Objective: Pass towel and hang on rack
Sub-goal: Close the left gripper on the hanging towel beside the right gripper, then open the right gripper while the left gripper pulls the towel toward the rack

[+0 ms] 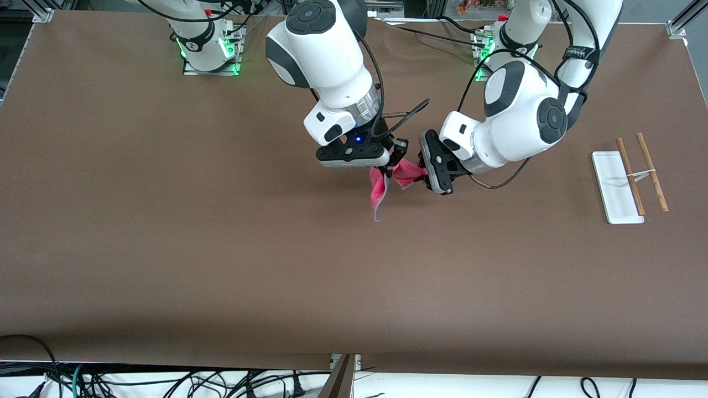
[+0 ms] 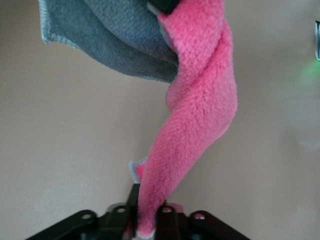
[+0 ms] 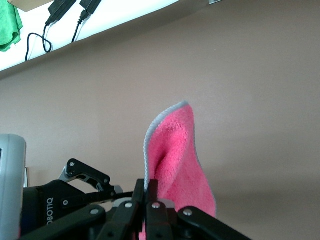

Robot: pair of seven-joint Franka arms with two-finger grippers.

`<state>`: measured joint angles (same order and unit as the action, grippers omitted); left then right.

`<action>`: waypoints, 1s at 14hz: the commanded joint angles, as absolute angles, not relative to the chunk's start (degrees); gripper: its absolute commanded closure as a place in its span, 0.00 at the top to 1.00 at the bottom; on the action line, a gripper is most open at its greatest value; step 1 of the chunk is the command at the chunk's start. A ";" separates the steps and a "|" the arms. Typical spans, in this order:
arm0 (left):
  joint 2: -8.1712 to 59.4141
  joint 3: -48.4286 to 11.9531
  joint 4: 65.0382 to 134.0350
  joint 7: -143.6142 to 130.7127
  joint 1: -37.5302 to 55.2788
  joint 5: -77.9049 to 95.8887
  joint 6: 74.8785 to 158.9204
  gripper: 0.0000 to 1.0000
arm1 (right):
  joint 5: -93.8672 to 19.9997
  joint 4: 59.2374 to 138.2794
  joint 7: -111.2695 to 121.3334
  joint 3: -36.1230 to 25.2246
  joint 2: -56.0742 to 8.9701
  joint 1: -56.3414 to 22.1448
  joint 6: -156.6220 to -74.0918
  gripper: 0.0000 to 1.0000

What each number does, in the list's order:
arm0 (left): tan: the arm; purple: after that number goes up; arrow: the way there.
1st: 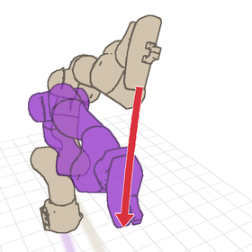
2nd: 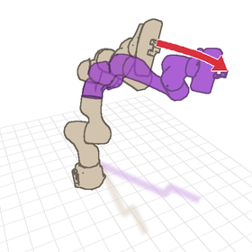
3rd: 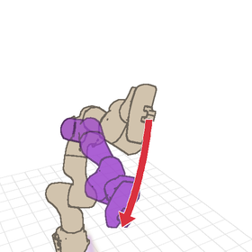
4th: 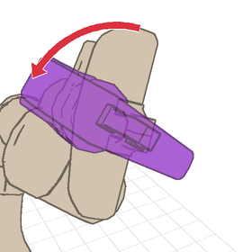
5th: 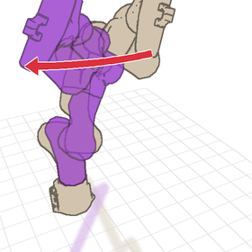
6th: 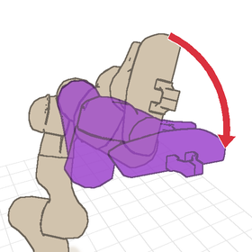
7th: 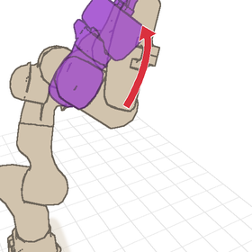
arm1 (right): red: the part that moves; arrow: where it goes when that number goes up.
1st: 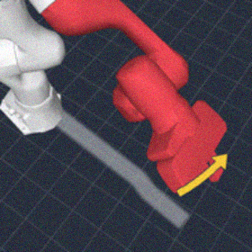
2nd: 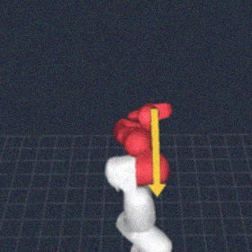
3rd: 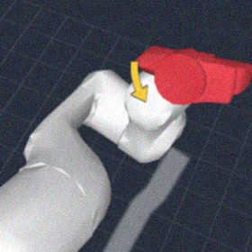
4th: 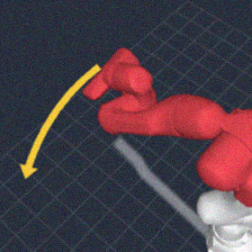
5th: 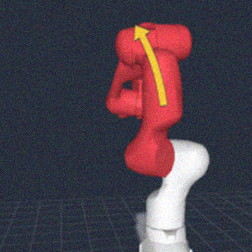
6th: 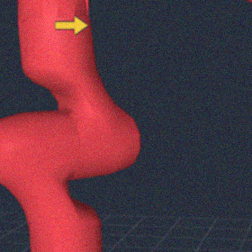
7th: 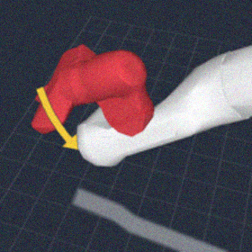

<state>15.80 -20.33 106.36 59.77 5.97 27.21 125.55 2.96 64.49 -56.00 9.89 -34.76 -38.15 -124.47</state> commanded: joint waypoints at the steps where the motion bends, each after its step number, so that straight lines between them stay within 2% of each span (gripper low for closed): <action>1: 15.73 -20.83 106.26 61.44 4.84 28.21 126.04 0.00 | 3.16 64.51 -55.99 10.02 -34.45 -37.88 -124.80 0.00; 2: 15.65 -20.83 106.35 61.44 4.22 28.30 125.95 0.00 | 3.16 64.51 -56.33 10.02 -34.45 -37.88 -124.72 0.14; 3: 15.30 -20.83 106.35 60.91 3.61 28.39 125.77 0.00 | 3.34 64.51 -55.90 9.93 -34.37 -37.79 -124.72 0.80; 4: 14.94 -20.83 106.26 60.82 2.82 28.39 125.51 0.00 | 3.60 64.51 -55.46 9.93 -34.45 -37.88 -124.89 1.00; 9: 11.96 -18.91 106.35 60.73 -0.17 26.64 120.78 0.00 | 3.52 64.51 -48.73 9.32 -33.84 -35.26 -124.02 1.00; 12: 12.48 -15.04 103.02 60.56 -2.18 24.00 111.57 0.00 | 3.52 64.51 -35.29 9.32 -32.96 -30.34 -115.95 1.00; 14: 12.48 -14.50 103.01 61.17 -7.70 23.47 109.08 0.00 | 3.34 64.51 -24.66 9.32 -32.87 -26.21 -112.60 1.00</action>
